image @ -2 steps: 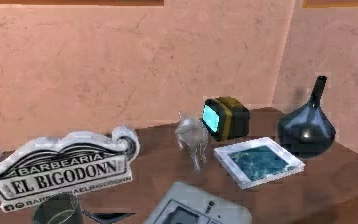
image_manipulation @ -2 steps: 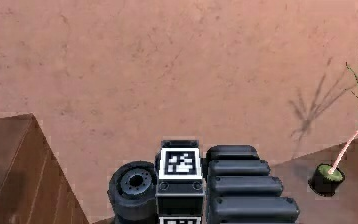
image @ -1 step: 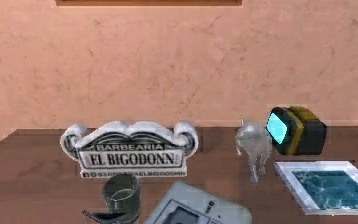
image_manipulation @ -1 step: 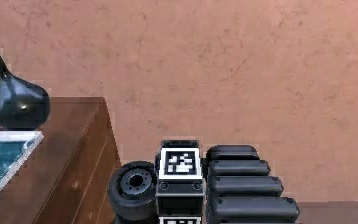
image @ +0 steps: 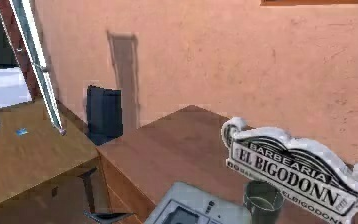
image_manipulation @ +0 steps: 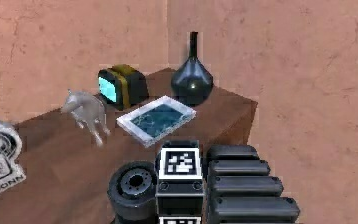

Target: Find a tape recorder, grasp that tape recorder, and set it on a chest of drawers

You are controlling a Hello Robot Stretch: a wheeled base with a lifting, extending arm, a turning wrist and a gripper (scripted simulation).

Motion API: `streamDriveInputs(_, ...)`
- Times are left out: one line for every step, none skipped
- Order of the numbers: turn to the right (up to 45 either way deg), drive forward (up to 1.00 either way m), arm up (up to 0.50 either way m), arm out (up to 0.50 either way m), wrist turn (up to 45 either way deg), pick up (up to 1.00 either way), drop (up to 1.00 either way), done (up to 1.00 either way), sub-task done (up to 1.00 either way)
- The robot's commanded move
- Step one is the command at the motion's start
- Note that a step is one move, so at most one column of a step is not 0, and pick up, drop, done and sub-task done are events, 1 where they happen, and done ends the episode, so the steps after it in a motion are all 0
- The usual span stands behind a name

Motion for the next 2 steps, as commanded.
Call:
streamDriveInputs(-33.0, 0.00, 0.00, 0.00, 0.0, 0.00, 0.00, 0.00, 0.00)
streamDriveInputs(0.0, 0.15, 0.00, 0.00, 0.0, 0.00, 0.00, 0.00, 0.00)
